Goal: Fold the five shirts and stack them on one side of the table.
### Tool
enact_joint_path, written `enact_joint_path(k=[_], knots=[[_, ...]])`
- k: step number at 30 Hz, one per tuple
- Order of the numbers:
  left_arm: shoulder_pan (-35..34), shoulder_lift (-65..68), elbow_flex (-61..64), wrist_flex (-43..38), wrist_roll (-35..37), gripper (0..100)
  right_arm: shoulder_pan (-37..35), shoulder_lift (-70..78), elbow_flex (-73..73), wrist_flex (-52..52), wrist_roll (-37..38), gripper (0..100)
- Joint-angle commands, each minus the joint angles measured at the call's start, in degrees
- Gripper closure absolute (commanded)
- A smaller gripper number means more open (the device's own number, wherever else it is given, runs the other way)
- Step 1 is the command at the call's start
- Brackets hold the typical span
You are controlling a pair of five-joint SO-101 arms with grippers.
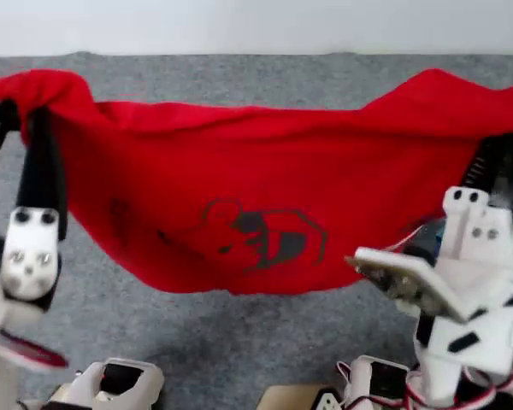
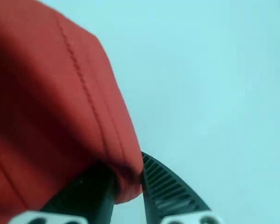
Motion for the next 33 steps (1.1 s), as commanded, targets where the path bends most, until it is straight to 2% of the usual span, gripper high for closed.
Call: enact_joint_path(k=[1, 5, 14, 22, 28, 33], knots=[[-0.6, -2.2, -1.1, 0.3, -4.1, 100, 0.6, -1.6, -2.9, -1.9, 0.0, 98.8], [-0.6, -4.5, -0.9, -0.1, -7.6, 100, 0.7, -4.1, -2.8, -3.8, 0.0, 98.8], [-0.7, -5.6, -0.8, 0.3, -7.9, 100, 0.7, -7.1, -3.0, -4.2, 0.3, 98.8], [-0.9, -5.6, -1.2, 0.1, -8.0, 100, 0.8, -7.1, -3.1, -11.6, 0.4, 98.8], [-7.6, -6.2, 0.3, 0.5, -8.0, 100, 0.8, -6.8, -3.8, -9.8, 1.1, 98.8], [-10.1, -6.2, 11.6, 0.8, -8.0, 100, 0.5, -4.3, 1.8, -8.6, 1.5, 98.8]])
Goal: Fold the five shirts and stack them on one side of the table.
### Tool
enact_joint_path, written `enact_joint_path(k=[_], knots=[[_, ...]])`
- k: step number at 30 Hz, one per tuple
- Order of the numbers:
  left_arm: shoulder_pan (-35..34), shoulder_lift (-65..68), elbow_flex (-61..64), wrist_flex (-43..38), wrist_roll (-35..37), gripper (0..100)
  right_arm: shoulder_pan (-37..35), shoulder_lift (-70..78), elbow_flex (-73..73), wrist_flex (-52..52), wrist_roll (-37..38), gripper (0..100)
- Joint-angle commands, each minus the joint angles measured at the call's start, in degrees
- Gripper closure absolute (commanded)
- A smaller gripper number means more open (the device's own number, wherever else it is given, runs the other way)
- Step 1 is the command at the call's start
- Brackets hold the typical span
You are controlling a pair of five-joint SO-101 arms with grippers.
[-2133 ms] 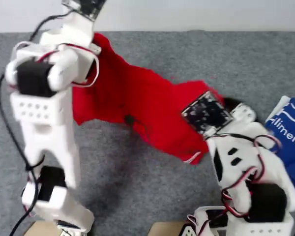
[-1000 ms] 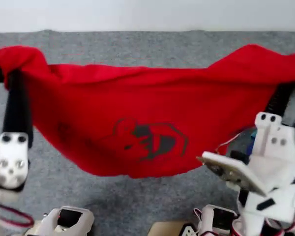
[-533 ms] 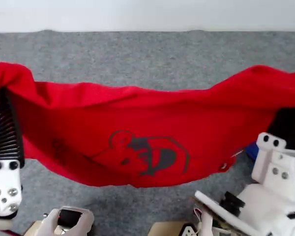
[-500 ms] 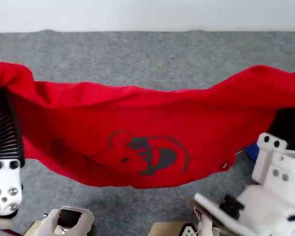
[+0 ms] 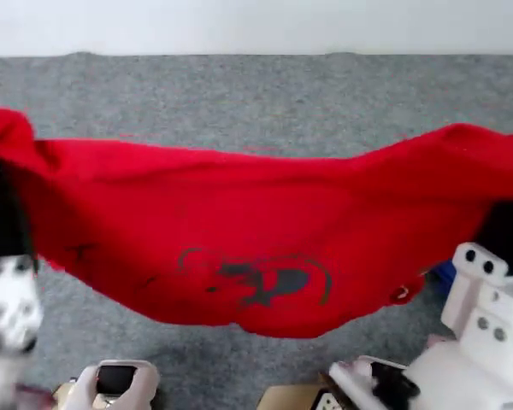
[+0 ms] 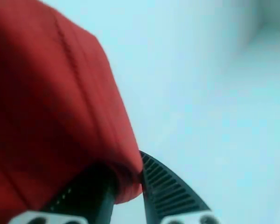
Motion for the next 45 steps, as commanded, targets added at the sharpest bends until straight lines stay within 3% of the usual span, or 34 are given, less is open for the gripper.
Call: enact_joint_path(k=[1, 8, 12, 20, 27, 30, 34, 45], knots=[[-2.5, 0.2, 8.7, 0.7, -0.5, 100, 0.4, 3.6, 3.9, 0.3, 0.5, 98.8], [-4.0, 0.7, 32.7, -1.6, -0.5, 100, -5.6, 9.0, 14.2, 0.2, 4.0, 98.8], [-4.0, 0.7, 48.9, -7.2, -0.5, 100, -10.0, 12.2, 21.5, 0.0, 6.5, 98.8], [-4.0, 0.7, 75.5, -33.8, -0.5, 100, -11.2, 21.8, 34.8, -20.5, 6.5, 98.8], [-4.6, 0.9, 88.7, -55.6, -0.4, 100, -11.2, 34.9, 36.5, -37.8, 6.5, 98.8], [-5.4, 3.6, 90.1, -61.6, -0.3, 100, -11.3, 41.5, 36.1, -44.4, 6.5, 98.8], [-7.0, 13.6, 85.1, -63.7, -0.1, 100, -12.1, 50.5, 33.9, -50.9, 6.4, 98.8], [-6.9, 44.1, 58.5, -63.5, -0.1, 100, -13.4, 74.2, 12.7, -52.3, 6.4, 98.8]])
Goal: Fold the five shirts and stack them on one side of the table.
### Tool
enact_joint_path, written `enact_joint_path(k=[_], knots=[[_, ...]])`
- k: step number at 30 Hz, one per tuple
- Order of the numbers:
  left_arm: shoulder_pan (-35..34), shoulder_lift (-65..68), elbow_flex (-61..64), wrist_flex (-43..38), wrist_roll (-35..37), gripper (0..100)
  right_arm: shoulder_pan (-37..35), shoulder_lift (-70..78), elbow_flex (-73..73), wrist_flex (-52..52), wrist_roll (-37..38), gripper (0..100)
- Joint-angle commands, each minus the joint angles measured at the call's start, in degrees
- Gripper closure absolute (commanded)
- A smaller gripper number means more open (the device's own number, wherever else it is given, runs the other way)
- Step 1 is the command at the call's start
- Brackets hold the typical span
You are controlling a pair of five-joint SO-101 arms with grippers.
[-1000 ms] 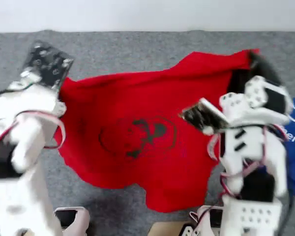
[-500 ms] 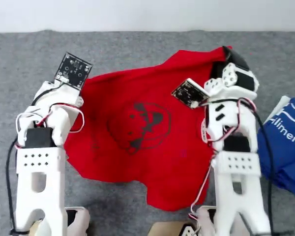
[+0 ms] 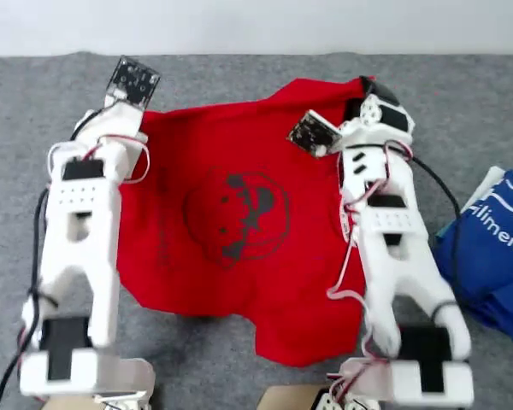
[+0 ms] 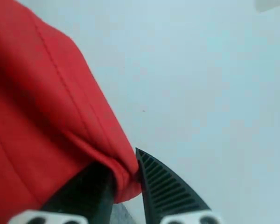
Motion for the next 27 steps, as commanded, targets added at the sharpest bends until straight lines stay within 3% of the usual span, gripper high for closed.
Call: enact_joint_path(k=[1, 7, 13, 20, 27], knots=[[-1.4, 8.1, -11.3, -1.1, -0.4, 100, 0.1, 6.3, -13.1, -1.5, 0.4, 98.8], [-1.1, 21.2, -24.7, -1.0, -0.4, 100, 0.2, 21.8, -32.7, -1.0, 0.7, 98.8], [-0.6, 34.6, -38.8, 0.0, -0.4, 100, 0.2, 37.3, -50.7, -0.9, 6.0, 98.8], [0.6, 52.0, -62.2, 7.6, -0.4, 100, 1.4, 51.6, -67.6, -0.6, 9.8, 98.8], [2.6, 68.4, -86.9, 16.5, -0.4, 100, 4.4, 61.3, -81.0, 6.5, 10.7, 98.8]])
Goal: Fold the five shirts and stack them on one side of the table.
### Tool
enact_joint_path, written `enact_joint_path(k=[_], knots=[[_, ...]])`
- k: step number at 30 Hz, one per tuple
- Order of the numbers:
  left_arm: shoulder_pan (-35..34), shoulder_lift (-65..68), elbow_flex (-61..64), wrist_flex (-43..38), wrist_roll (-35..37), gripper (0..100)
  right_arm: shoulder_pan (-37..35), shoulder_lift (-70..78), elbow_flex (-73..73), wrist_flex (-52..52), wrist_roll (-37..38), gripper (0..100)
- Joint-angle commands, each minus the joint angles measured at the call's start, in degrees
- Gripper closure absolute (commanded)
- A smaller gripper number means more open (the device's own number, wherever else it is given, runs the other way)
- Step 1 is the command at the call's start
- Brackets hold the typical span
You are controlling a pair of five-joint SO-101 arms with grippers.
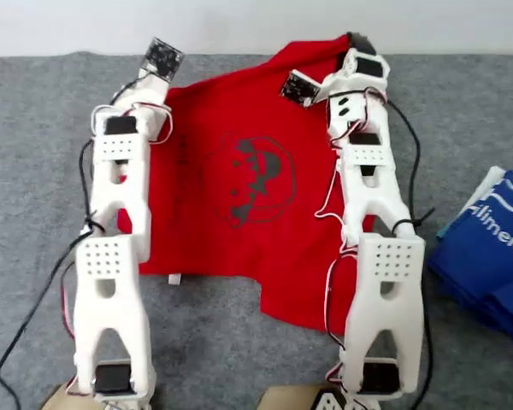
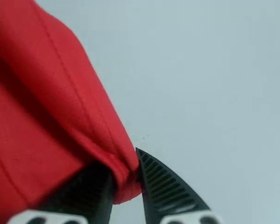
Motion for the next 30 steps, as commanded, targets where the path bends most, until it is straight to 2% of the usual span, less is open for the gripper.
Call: enact_joint_path(k=[1, 6, 16, 22, 26, 30], knots=[[0.1, 5.5, -13.9, 4.3, -0.2, 100, 4.2, 1.5, -9.8, 1.9, 0.4, 98.8], [-0.2, 13.2, -21.7, 5.5, -0.2, 95, 5.8, 5.9, -17.7, 5.5, 1.9, 98.8], [-0.4, 13.6, -24.1, 5.8, -0.2, 95, 5.8, 10.3, -25.8, 9.7, 2.4, 98.8], [0.4, 13.7, -29.7, 14.8, -0.4, 100, 3.9, 10.2, -26.5, 15.2, 2.4, 98.8], [0.4, 13.7, -29.9, 18.5, -0.4, 99, 2.6, 10.6, -26.0, 16.4, 2.4, 98.8], [0.2, 13.7, -29.9, 21.3, -0.4, 97, 1.3, 10.6, -26.0, 24.0, 2.4, 98.8]])
